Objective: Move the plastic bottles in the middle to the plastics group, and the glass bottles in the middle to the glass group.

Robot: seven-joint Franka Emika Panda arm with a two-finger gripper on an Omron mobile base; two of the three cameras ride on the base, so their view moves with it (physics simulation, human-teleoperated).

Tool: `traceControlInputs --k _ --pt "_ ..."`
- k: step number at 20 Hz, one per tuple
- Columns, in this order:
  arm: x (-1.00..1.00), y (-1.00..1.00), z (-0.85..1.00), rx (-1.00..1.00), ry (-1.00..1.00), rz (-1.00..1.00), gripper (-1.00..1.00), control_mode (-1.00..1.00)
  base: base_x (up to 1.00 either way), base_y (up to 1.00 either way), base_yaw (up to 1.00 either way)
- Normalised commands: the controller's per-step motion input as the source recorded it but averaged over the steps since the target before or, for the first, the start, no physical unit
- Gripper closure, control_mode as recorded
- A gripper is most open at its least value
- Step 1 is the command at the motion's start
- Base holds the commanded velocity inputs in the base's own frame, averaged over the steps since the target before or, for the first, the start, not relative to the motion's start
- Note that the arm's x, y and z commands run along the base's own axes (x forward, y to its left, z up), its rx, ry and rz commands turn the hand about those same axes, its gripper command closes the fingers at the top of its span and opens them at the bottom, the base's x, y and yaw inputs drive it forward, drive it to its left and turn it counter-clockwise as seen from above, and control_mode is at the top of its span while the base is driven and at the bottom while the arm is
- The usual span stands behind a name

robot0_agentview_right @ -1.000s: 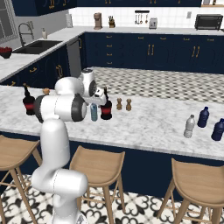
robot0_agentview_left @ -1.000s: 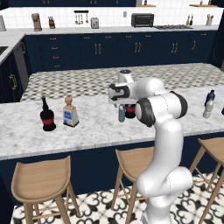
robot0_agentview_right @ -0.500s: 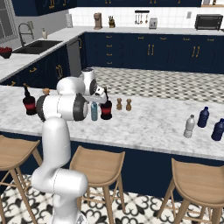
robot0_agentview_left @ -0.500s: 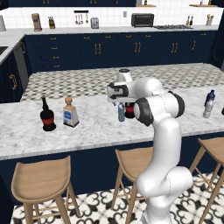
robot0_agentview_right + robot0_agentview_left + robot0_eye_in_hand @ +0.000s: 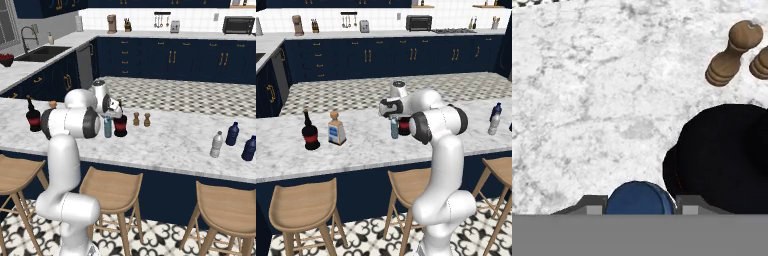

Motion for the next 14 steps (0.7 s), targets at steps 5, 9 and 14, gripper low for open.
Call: traceControlInputs --k 5,9,14 --pt "-0.56 -0.17 -0.04 0.00 0.00 0.00 1.00 -1.00 0.00 0.00 0.00" --pt "-0.66 -0.12 0.25 0.00 0.00 0.00 1.00 -1.00 0.00 0.00 0.00" --pt "-0.76 -0.22 0.46 0.00 -0.03 0.00 1.00 -1.00 0.00 0.00 0.00"
